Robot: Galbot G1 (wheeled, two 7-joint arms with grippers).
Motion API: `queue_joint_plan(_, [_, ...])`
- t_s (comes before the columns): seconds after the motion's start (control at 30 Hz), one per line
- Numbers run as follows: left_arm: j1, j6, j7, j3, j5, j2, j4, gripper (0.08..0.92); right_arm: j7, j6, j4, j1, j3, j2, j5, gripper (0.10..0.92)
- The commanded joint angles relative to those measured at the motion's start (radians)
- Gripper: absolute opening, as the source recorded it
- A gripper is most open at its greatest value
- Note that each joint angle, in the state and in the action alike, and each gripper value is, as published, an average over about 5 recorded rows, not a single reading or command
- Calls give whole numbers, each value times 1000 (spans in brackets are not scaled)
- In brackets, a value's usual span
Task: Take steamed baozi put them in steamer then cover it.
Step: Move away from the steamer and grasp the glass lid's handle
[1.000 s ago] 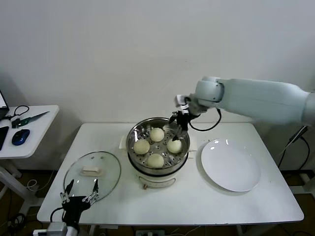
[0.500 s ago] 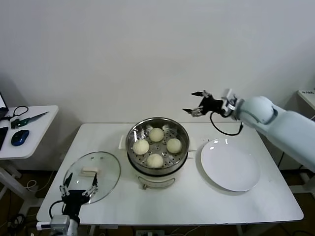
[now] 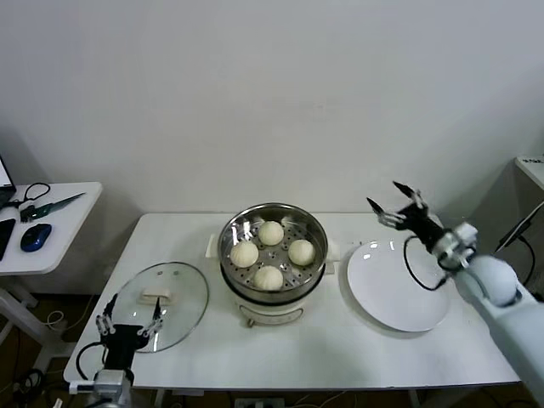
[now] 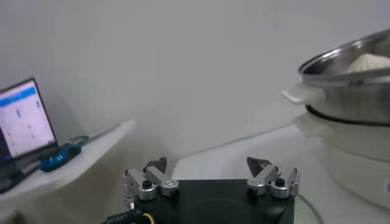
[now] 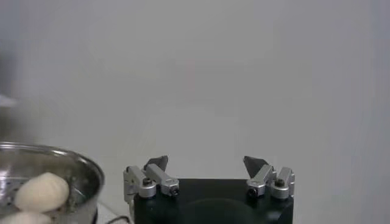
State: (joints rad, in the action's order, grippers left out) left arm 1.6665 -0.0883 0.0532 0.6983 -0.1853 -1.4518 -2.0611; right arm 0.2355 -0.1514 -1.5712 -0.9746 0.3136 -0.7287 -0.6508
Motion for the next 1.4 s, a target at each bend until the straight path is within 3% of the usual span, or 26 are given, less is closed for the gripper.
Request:
queue_joint_plan(0.03, [-8, 36, 22, 0, -108, 1, 14, 823, 2, -299, -10, -598, 459, -226, 55, 823])
queue_joint_plan(0.23, [-6, 57, 68, 0, -218, 23, 25, 823, -15, -325, -32, -643, 424, -323, 111, 823])
queue_joint_plan(0.43, [-10, 82, 288, 13, -563, 51, 74, 823, -37, -343, -40, -645, 357, -418, 205, 823])
queue_joint_plan(0.6, [3, 50, 374, 18, -880, 101, 143, 823, -47, -341, -37, -624, 328, -460, 224, 823])
queue_joint_plan(0.97, [-55, -6, 453, -24, -1237, 141, 367, 823, -56, -330, -42, -608, 324, -460, 212, 823])
queue_joint_plan(1.4, [-183, 79, 410, -73, -1239, 173, 577, 823, -48, -339, -58, -640, 331, -466, 199, 823])
